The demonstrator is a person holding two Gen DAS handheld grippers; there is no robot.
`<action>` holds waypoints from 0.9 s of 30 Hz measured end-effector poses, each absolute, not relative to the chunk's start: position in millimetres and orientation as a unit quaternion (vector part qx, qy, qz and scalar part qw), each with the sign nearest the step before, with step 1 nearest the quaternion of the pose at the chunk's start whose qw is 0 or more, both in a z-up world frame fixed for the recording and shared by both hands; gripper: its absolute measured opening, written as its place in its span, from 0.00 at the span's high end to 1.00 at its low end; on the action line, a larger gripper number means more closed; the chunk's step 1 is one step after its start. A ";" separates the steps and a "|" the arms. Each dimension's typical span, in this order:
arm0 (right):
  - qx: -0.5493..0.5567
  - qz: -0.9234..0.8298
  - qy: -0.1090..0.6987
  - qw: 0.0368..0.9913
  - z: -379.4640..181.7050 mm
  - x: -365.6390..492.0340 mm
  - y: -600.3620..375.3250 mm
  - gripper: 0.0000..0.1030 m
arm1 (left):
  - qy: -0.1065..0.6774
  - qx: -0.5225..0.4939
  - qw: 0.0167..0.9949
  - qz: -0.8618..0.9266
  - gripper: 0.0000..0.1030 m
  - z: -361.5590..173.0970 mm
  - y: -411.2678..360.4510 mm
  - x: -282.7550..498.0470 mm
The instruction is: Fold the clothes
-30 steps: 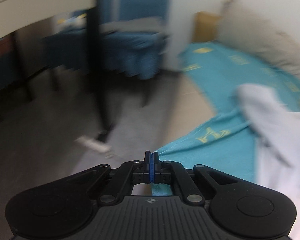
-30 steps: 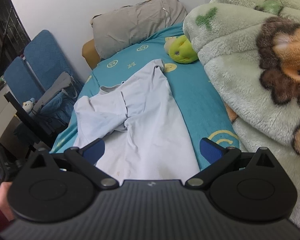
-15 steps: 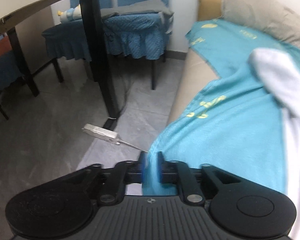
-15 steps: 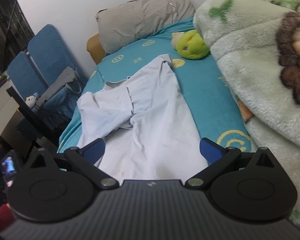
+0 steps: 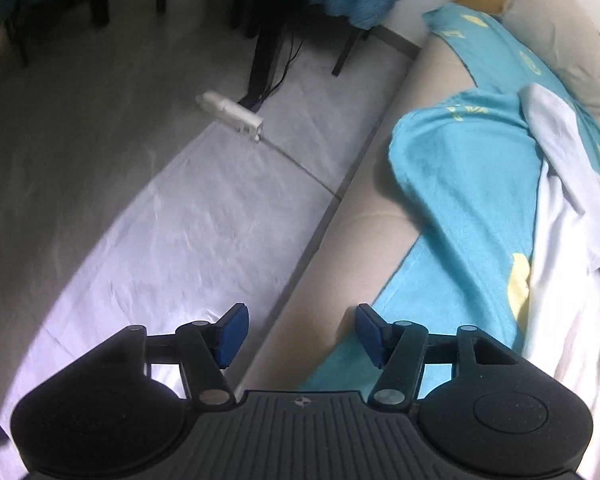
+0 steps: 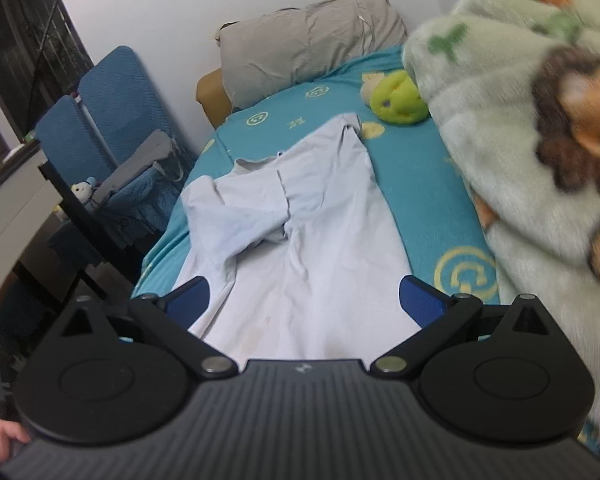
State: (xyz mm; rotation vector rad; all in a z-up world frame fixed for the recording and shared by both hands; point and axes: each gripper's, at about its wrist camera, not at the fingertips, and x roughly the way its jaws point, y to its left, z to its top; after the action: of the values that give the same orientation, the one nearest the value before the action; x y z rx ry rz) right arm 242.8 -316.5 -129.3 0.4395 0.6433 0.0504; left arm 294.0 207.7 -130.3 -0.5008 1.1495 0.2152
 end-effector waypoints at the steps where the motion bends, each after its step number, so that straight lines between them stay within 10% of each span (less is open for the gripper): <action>1: 0.210 0.020 0.319 0.924 -130.4 237.8 -317.0 0.00 | 0.539 -0.245 0.800 0.098 0.40 -130.1 209.2 290.3; 6: 0.190 0.019 0.325 0.926 -128.0 222.9 -314.8 0.00 | 0.530 -0.247 0.806 0.091 0.43 -126.7 207.6 274.4; 8: 0.192 0.028 0.325 0.926 -125.6 220.2 -313.0 0.00 | 0.530 -0.219 0.814 0.096 0.81 -125.4 200.0 272.2; 10: 0.177 0.040 0.325 0.928 -124.8 218.7 -304.8 0.00 | 0.531 -0.188 0.820 0.102 0.98 -124.7 192.6 270.6; 21: 0.157 0.067 0.356 0.919 -137.8 221.8 -288.8 0.00 | 0.522 -0.035 0.844 0.119 0.98 -113.1 151.2 258.9; 27: 0.175 0.086 0.349 0.916 -135.0 221.4 -289.3 0.00 | 0.511 -0.053 0.857 0.042 0.56 -73.5 126.3 220.8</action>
State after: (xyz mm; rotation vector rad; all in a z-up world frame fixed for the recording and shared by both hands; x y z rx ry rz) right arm 221.4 -289.3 -135.0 0.3608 0.7188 0.1772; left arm 220.8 126.3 -73.5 -0.1110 1.0732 0.0873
